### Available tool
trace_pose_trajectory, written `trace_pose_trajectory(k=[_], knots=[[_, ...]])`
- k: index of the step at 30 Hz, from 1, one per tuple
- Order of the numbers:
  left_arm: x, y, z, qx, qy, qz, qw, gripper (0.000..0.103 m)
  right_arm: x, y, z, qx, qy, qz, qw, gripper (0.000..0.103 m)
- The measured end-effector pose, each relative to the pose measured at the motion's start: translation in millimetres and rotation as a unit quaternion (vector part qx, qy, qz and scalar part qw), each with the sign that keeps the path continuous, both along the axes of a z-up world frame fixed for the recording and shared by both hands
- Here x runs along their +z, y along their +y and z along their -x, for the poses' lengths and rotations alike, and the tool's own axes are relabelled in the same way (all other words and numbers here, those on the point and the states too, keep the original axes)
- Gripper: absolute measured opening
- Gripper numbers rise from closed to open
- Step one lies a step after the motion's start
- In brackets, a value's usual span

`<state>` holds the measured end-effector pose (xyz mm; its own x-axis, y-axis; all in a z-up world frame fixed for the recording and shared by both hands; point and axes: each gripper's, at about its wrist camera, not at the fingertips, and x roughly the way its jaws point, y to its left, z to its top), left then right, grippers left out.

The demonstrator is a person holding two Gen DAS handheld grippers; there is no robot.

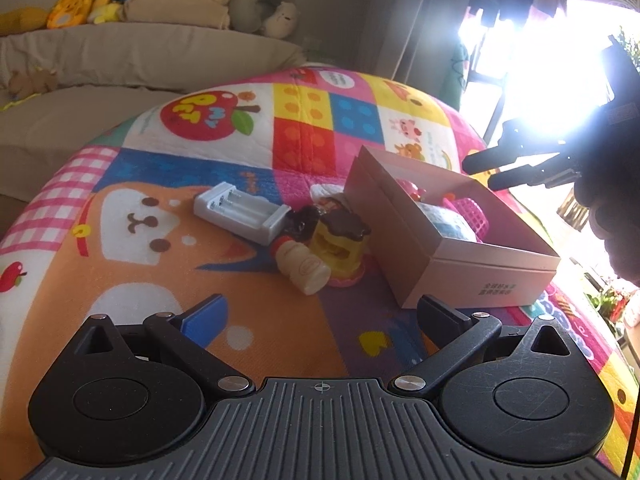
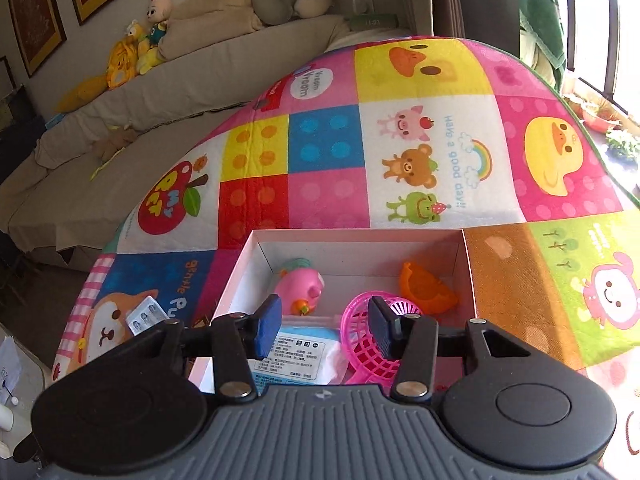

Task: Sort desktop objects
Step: 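Grasp the yellow pudding toy with brown lid using the right tool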

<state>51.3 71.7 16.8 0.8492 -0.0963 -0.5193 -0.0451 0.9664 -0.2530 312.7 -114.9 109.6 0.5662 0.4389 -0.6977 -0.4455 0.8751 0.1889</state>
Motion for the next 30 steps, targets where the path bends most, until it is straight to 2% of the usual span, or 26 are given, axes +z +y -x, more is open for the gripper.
trace_pose_trajectory(k=[3, 6, 9, 11, 14, 17, 18, 21, 26, 30], knots=[[2, 1, 2, 0.044, -0.01, -0.03, 0.9986, 0.103, 0, 25, 17, 0.037, -0.016, 0.013, 0.999, 0.048], [4, 13, 4, 0.111, -0.021, -0.052, 0.9923, 0.103, 2, 63, 36, 0.088, -0.032, 0.031, 0.995, 0.048], [5, 30, 4, 0.147, -0.015, -0.038, 0.9883, 0.103, -2, 97, 43, 0.131, -0.005, 0.02, 0.991, 0.048], [6, 39, 7, 0.174, -0.019, -0.033, 0.9841, 0.103, -12, 124, 49, 0.151, -0.008, 0.04, 0.988, 0.048], [10, 57, 15, 0.233, -0.034, -0.021, 0.9717, 0.103, -32, 154, 58, 0.162, -0.037, 0.093, 0.982, 0.048], [10, 75, 19, 0.267, -0.035, 0.007, 0.9631, 0.103, -53, 171, 70, 0.163, -0.09, 0.152, 0.971, 0.047], [9, 78, 19, 0.27, -0.033, 0.014, 0.9622, 0.103, -59, 172, 72, 0.164, -0.094, 0.162, 0.968, 0.047], [8, 78, 19, 0.263, -0.032, 0.017, 0.9642, 0.103, -65, 166, 81, 0.183, -0.065, 0.156, 0.969, 0.037], [6, 66, 16, 0.225, -0.033, 0.007, 0.9738, 0.103, -63, 131, 126, 0.242, -0.054, 0.145, 0.958, 0.036], [3, 51, 9, 0.187, -0.019, -0.013, 0.982, 0.103, -63, 91, 152, 0.243, -0.065, 0.159, 0.955, 0.037]])
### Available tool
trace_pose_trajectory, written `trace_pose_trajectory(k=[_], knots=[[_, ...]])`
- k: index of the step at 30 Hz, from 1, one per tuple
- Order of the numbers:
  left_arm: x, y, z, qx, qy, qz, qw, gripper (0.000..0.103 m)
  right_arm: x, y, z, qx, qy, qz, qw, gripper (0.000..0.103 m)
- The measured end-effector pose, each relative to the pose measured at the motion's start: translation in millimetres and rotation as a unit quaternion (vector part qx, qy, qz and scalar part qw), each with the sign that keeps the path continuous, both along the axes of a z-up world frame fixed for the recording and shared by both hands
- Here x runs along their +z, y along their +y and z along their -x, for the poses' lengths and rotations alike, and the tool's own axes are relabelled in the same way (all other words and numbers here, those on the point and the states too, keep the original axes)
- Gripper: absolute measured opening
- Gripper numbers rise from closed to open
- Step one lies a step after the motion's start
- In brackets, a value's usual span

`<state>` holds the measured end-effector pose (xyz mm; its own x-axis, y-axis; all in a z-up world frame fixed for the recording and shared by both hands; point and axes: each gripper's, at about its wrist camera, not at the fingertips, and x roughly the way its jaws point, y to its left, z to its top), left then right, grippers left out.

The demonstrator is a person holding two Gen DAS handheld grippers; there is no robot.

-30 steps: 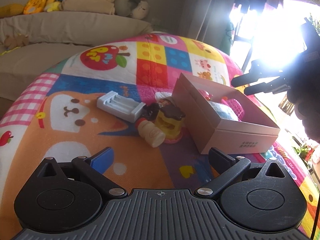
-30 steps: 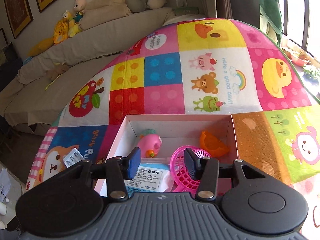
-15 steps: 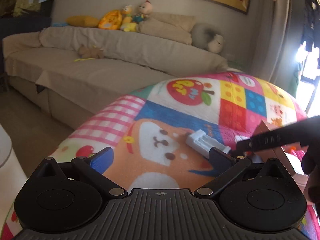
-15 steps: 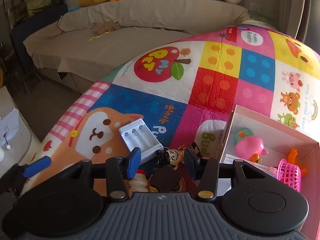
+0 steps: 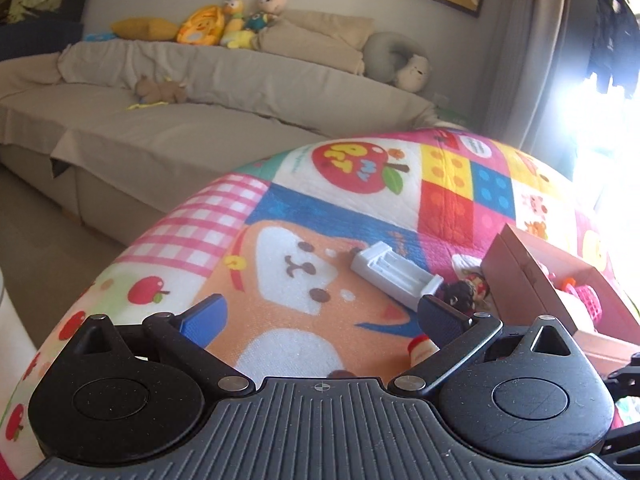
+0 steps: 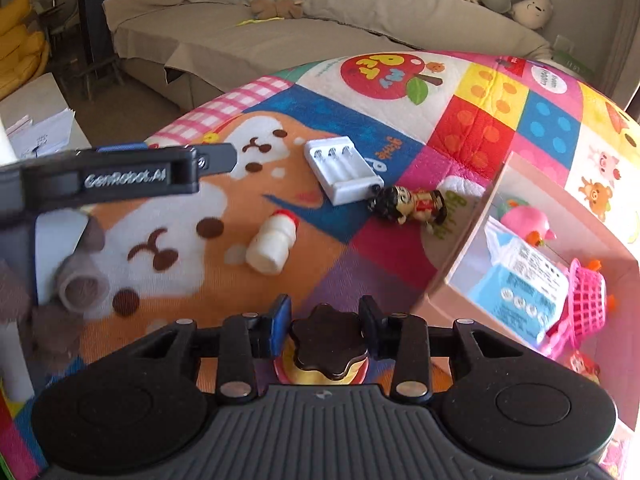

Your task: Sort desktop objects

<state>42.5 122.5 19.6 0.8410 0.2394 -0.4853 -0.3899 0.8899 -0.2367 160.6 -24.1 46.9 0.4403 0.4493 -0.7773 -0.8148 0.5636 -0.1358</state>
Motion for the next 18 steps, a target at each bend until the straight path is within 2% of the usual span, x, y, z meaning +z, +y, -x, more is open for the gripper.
trace_pose_trajectory(k=[3, 5, 9, 13, 18], knots=[[0, -13, -3, -0.019, 0.011, -0.023, 0.9995, 0.103, -1, -33, 4, -0.041, -0.035, 0.009, 0.999, 0.037], [0, -19, -5, -0.03, 0.018, -0.031, 0.9989, 0.103, 1, -57, 2, -0.077, -0.046, -0.001, 0.996, 0.041], [0, -32, -9, -0.062, 0.036, -0.048, 0.9963, 0.103, 12, -109, 0, -0.141, -0.03, -0.074, 0.987, 0.071], [-1, -45, -14, -0.121, 0.049, -0.056, 0.9899, 0.103, 9, -146, 4, -0.196, -0.041, -0.119, 0.972, 0.087], [-7, -65, -20, -0.177, 0.071, -0.082, 0.9782, 0.103, -14, -172, 7, -0.248, -0.029, -0.129, 0.96, 0.09]])
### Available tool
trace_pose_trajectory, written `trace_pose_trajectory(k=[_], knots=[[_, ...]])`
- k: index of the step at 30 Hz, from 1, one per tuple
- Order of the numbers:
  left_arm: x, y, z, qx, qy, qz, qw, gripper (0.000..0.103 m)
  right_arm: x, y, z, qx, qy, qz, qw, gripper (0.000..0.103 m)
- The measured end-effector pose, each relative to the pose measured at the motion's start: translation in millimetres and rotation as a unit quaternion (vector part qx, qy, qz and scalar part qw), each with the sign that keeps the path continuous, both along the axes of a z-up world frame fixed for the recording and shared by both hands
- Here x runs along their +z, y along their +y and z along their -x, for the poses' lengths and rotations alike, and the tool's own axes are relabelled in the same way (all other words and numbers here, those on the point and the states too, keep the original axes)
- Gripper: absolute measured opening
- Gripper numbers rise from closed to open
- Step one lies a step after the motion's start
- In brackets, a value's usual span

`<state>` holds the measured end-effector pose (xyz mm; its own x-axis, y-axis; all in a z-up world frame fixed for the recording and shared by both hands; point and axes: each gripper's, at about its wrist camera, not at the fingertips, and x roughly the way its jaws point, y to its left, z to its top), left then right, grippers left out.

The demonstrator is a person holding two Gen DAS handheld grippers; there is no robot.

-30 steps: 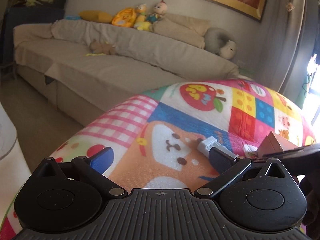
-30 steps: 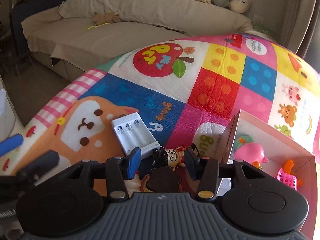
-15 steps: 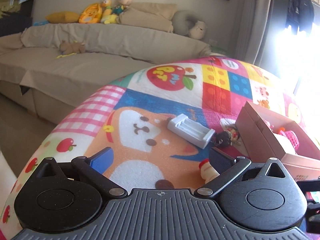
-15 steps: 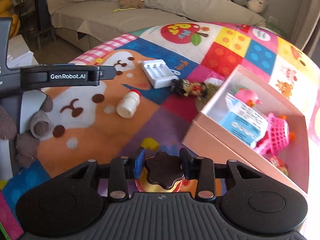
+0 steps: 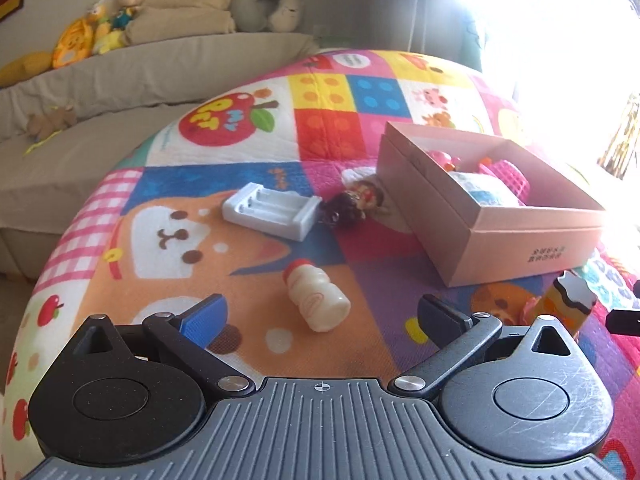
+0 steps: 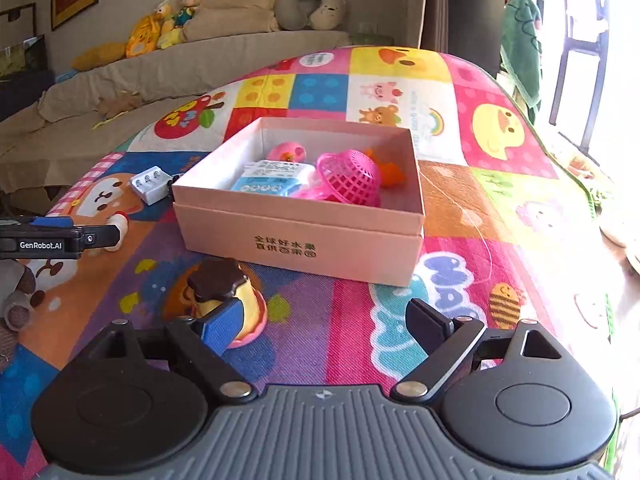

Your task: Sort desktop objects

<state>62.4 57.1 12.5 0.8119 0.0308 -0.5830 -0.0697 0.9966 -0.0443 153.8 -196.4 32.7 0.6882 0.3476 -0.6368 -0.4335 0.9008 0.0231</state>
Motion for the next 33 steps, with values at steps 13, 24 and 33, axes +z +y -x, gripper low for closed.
trace_pose_trajectory(k=[13, 24, 33], knots=[[-1, -7, -16, -0.042, 0.046, 0.061, 0.9962, 0.103, -25, -19, -3, -0.033, 0.038, -0.05, 0.997, 0.103], [-8, -28, -7, -0.101, 0.047, 0.049, 0.9925, 0.103, -26, -12, -1, -0.033, 0.035, -0.028, 0.998, 0.103], [-7, -37, -3, -0.101, 0.055, 0.014, 0.9933, 0.103, -27, -9, -1, -0.031, 0.034, -0.017, 0.999, 0.103]])
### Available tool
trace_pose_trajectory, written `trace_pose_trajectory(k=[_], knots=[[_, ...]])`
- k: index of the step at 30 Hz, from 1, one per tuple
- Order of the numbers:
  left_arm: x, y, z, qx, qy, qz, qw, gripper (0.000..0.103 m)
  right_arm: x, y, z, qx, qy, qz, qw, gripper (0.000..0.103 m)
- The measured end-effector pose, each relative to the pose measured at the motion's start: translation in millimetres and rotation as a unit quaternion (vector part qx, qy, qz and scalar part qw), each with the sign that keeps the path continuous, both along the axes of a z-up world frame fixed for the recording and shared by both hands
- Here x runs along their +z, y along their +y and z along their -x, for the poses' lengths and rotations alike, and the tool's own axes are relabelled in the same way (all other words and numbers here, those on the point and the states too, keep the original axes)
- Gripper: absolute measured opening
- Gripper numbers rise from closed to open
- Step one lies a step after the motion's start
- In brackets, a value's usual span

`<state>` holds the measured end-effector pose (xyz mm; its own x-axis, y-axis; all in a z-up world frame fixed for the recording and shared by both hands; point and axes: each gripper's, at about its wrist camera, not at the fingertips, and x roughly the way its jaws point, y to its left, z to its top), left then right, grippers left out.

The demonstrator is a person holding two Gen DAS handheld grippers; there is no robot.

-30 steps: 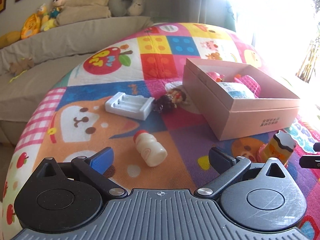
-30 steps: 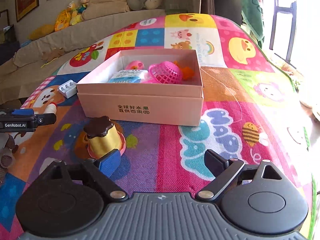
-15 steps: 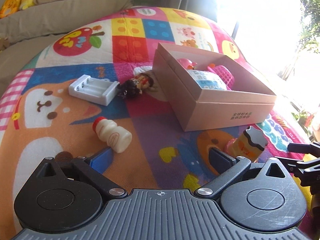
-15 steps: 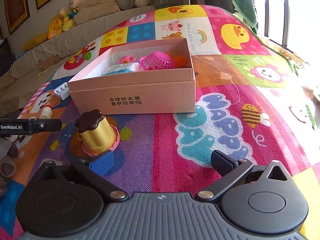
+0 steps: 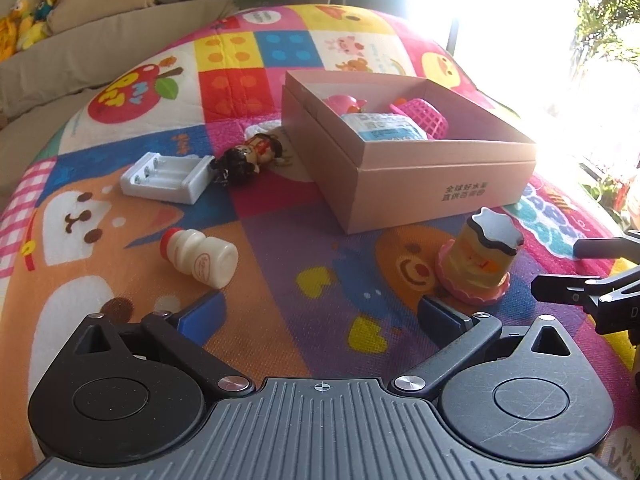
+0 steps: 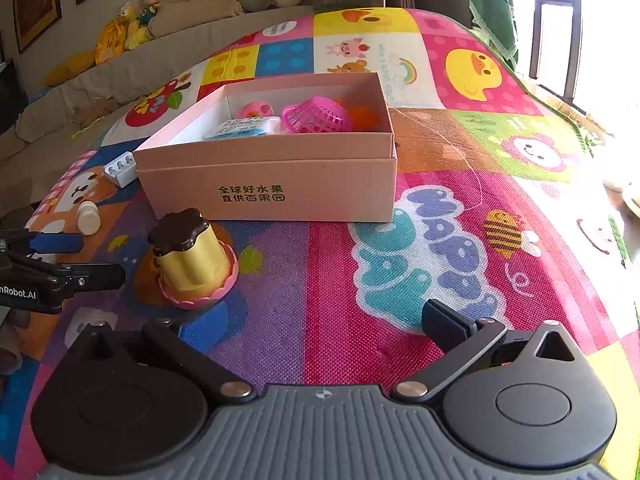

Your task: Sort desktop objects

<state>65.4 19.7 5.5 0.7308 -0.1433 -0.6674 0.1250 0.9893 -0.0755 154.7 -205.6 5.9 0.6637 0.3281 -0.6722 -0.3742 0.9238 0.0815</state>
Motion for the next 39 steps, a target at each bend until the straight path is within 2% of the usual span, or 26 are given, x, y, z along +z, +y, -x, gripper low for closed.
trace_pose_trajectory(k=[4, 7, 10, 13, 18, 23, 25, 27, 28, 29, 31, 36, 37, 39], knots=[[6, 17, 7, 0.035, -0.025, 0.014, 0.999, 0.103, -1, 3, 0, 0.002, 0.0, 0.011, 1.0, 0.103], [10, 37, 1, 0.087, -0.038, -0.005, 0.9955, 0.103, -2, 9, 0, 0.005, -0.002, 0.034, 0.999, 0.103], [11, 54, -11, 0.1, -0.035, -0.007, 0.9944, 0.103, -2, 8, 0, 0.005, -0.003, 0.031, 0.999, 0.103], [10, 58, -21, 0.083, -0.037, -0.006, 0.9958, 0.103, -2, 8, 0, 0.005, -0.004, 0.033, 0.999, 0.103], [6, 53, -34, 0.04, -0.027, 0.018, 0.9987, 0.102, -3, 8, 0, 0.005, -0.004, 0.033, 0.999, 0.103], [5, 42, -26, -0.02, -0.032, 0.044, 0.9983, 0.102, -3, 8, 0, 0.005, -0.004, 0.033, 0.999, 0.103], [7, 36, -22, -0.031, -0.039, 0.04, 0.998, 0.102, -3, 8, 0, 0.005, -0.004, 0.033, 0.999, 0.103], [7, 35, -22, -0.02, -0.04, 0.028, 0.9986, 0.102, -3, 8, 0, 0.005, -0.004, 0.033, 0.999, 0.103], [7, 35, -23, -0.013, -0.04, 0.025, 0.9988, 0.099, -3, 8, 0, 0.005, -0.004, 0.033, 0.999, 0.103], [6, 37, -25, -0.004, -0.038, 0.02, 0.9991, 0.087, -3, 8, 0, 0.005, -0.004, 0.033, 0.999, 0.103], [4, 40, -28, 0.01, -0.029, 0.015, 0.9994, 0.075, -3, 8, 0, 0.005, -0.004, 0.033, 0.999, 0.103], [3, 40, -25, 0.012, -0.032, 0.01, 0.9994, 0.072, -2, 8, 0, 0.005, -0.004, 0.033, 0.999, 0.103], [3, 39, -24, 0.015, -0.031, 0.005, 0.9994, 0.07, -3, 8, 0, 0.005, -0.004, 0.033, 0.999, 0.103], [3, 37, -21, 0.019, -0.035, -0.002, 0.9992, 0.059, -2, 8, 0, 0.005, -0.004, 0.033, 0.999, 0.103]])
